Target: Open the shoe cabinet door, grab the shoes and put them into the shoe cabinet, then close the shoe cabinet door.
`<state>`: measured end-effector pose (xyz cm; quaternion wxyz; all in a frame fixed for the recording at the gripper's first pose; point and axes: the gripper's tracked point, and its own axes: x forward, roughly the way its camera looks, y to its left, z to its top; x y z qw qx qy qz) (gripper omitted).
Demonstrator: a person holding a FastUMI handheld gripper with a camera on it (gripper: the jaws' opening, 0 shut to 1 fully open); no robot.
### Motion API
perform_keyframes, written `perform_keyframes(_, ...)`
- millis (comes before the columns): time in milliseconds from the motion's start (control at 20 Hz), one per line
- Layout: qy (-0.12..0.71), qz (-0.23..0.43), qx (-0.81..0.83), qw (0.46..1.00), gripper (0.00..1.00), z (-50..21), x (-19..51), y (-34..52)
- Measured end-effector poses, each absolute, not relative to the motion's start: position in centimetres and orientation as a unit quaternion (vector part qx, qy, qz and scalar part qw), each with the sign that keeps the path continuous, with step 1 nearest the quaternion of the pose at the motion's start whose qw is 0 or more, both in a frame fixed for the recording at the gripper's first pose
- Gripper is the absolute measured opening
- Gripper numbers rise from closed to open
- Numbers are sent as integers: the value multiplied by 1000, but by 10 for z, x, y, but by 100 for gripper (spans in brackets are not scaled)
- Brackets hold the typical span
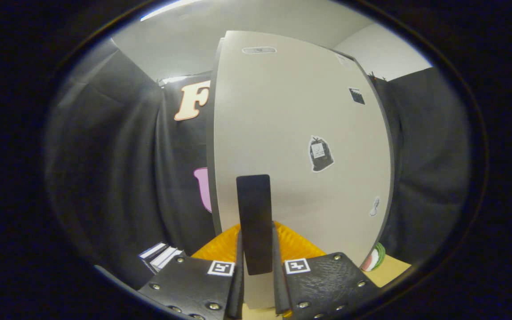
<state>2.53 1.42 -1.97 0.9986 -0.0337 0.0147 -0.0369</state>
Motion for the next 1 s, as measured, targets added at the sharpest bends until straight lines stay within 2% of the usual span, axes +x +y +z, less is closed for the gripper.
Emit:
perform_keyframes(550,11,-64,-38,997,27,-11,-27,-11)
perform_keyframes(1000,14,-56,-30,998,27,-6,-61,-38)
